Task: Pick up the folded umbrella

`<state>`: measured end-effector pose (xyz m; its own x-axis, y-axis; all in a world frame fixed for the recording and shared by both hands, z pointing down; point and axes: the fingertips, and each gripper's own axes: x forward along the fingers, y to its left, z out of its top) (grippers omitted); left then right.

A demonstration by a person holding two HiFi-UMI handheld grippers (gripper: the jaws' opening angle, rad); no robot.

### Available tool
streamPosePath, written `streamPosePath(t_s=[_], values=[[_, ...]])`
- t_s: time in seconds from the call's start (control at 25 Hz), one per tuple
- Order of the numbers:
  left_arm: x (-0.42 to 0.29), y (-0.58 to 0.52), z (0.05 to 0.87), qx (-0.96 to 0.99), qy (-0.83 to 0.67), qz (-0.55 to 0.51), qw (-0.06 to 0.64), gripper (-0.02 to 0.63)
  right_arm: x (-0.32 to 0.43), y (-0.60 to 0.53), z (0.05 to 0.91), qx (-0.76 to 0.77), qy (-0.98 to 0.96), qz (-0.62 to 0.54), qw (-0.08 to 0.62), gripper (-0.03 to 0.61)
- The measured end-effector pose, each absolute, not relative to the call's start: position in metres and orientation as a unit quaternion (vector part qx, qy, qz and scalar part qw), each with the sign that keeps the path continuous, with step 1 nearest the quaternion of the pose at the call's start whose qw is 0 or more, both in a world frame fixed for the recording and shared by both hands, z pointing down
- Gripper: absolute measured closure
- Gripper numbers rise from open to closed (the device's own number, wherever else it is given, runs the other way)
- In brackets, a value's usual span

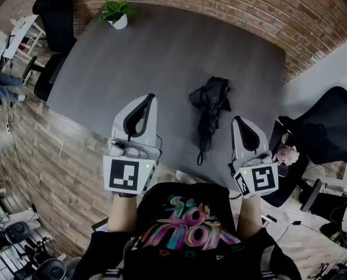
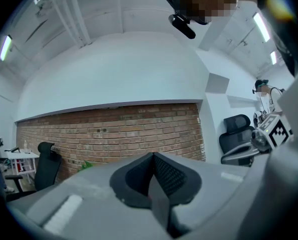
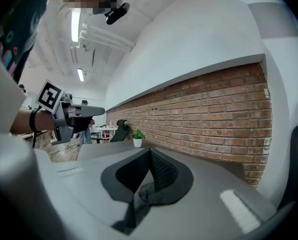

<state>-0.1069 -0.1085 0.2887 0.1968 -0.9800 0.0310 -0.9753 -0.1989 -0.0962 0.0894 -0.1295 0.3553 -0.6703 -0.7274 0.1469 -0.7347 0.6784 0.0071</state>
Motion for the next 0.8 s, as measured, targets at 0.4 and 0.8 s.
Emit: streamPosePath(t_s=[0.4, 0.8], values=[[-0.085, -0.147, 0.288, -0.789, 0.612, -0.044, 0.018, 0.612, 0.114, -0.160, 0.360, 0.432, -0.898, 0.050, 0.062, 0.579], [-0.078, -0.179, 0.278, -0.821, 0.571, -0.021, 0.018, 0.612, 0.110, -0.165, 0.355, 0.462, -0.882, 0.047, 0.077, 0.580]])
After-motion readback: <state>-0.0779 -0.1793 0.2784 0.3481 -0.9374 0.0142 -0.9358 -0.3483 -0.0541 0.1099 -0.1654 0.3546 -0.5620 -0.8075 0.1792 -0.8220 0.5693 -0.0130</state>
